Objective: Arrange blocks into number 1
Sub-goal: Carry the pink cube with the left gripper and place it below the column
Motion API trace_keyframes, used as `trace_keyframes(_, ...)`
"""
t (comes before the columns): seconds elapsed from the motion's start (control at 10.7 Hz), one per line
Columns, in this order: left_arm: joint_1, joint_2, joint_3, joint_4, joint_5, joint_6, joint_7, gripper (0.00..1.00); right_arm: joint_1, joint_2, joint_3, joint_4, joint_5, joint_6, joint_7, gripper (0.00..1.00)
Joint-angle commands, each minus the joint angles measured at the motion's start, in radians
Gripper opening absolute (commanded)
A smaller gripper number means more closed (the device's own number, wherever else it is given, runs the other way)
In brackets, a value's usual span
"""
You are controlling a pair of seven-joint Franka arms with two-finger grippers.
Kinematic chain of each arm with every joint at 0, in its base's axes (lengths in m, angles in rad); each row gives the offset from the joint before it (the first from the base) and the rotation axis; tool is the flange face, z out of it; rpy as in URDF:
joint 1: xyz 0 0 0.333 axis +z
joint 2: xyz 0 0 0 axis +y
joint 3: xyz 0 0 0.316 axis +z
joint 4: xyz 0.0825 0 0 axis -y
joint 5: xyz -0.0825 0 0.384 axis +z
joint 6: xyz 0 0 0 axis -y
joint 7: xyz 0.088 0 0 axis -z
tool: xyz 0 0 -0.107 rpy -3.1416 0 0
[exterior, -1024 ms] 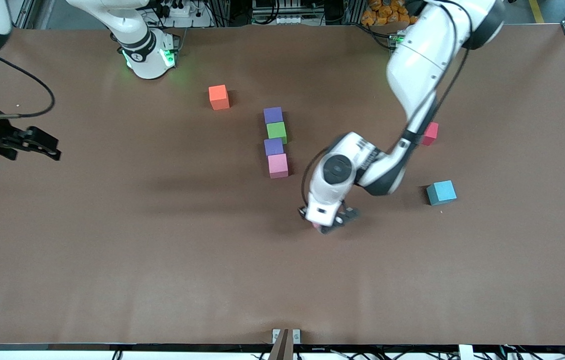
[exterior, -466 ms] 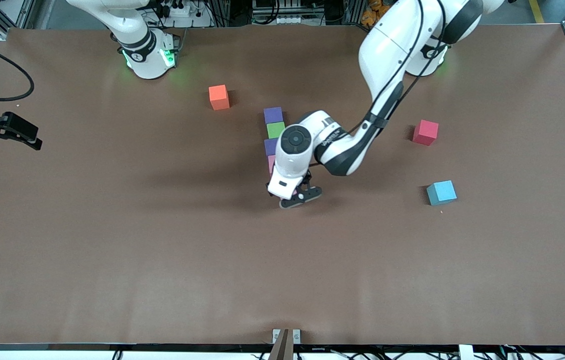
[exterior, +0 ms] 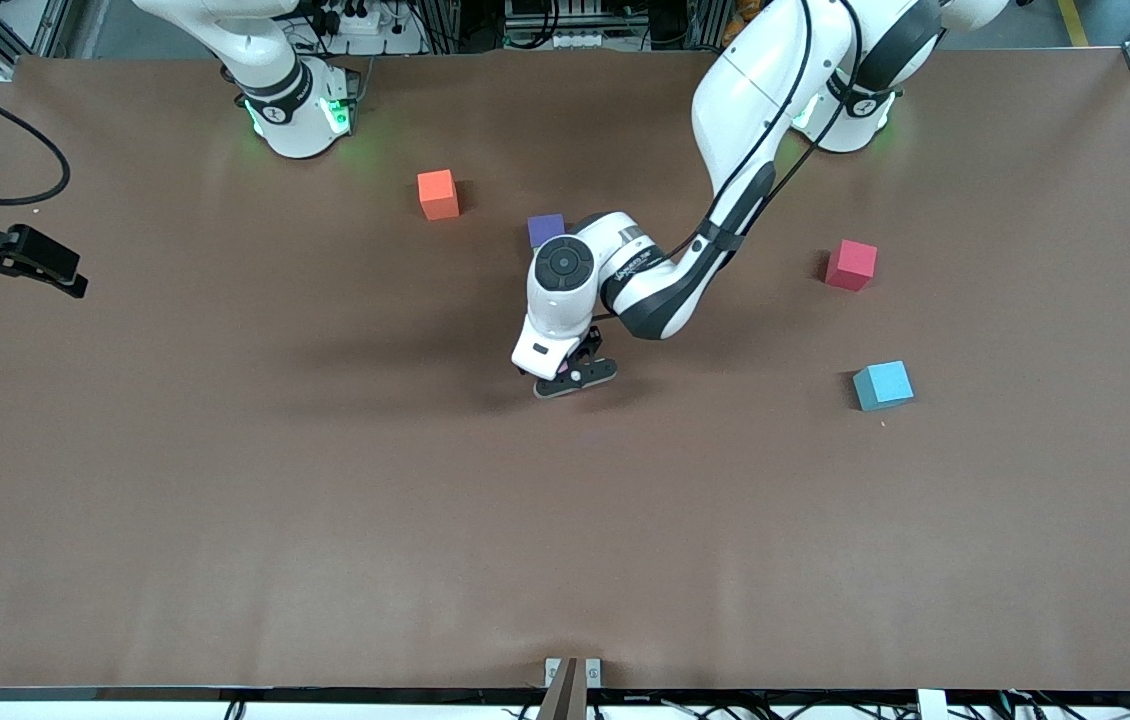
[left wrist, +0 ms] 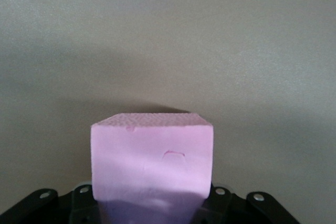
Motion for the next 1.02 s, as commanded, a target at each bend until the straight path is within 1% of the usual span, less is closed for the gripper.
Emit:
trace_keyframes(0.0,-0.025,0.009,0.015,0.021,-0.007,0.003,-0.017,0.0,-0.004,0.004,0.003,0.014,-0.004,-0.014,0.03,1.0)
trace_keyframes(0.37,-0.042,-0.002,0.015,0.008,-0.001,0.002,-0.016,0.0,-0.007,0.006,0.005,0.014,-0.001,-0.014,0.03,1.0)
trace_keyframes(0.47,-0.042,-0.002,0.015,0.008,-0.001,0.002,-0.017,0.36,-0.007,0.006,0.005,0.014,0.001,-0.014,0.03,1.0)
trace_keyframes(0.56,-0.043,-0.003,0.016,0.007,0.007,0.002,-0.022,0.99,-0.007,0.006,0.003,0.014,-0.001,-0.014,0.029,1.0)
trace_keyframes(0.93,-0.045,-0.005,0.018,0.007,0.012,0.002,-0.023,1.0,-0.007,0.007,0.002,0.015,0.001,-0.012,0.029,1.0)
